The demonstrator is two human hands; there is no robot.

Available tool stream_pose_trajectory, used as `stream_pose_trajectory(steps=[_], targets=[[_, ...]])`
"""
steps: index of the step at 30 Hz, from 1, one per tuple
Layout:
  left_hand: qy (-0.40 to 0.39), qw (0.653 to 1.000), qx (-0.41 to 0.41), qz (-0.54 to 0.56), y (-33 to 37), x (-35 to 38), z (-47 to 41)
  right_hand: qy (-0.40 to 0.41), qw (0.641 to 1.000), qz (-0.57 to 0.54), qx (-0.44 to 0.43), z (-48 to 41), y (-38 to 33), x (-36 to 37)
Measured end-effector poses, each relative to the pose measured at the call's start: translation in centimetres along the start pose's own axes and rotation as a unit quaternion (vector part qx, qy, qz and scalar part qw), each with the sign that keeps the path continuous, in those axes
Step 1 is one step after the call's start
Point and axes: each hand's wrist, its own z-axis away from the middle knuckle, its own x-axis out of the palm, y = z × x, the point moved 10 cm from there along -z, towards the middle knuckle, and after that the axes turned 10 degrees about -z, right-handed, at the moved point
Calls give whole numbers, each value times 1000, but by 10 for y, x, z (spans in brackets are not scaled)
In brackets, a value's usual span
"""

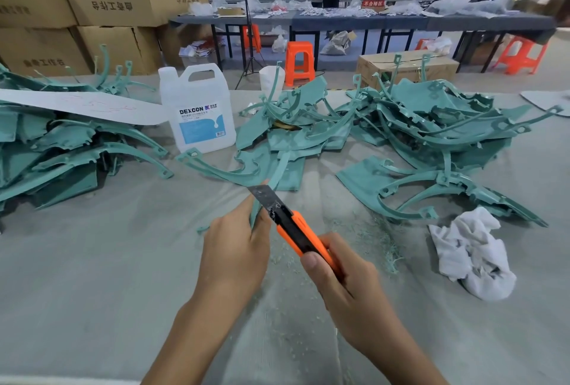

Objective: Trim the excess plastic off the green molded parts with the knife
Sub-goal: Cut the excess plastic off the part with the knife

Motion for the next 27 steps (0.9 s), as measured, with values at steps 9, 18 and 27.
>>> stream_pose_trajectory(steps=[9,18,27], targets=[[24,1000,4,12,1,-11,2,-15,1000,0,-20,-5,-7,5],[-15,981,42,191,17,-27,19,139,983,111,38,-55,32,-57],[-29,977,34,207,18,-22,15,83,993,30,-78,-33,-12,-19]])
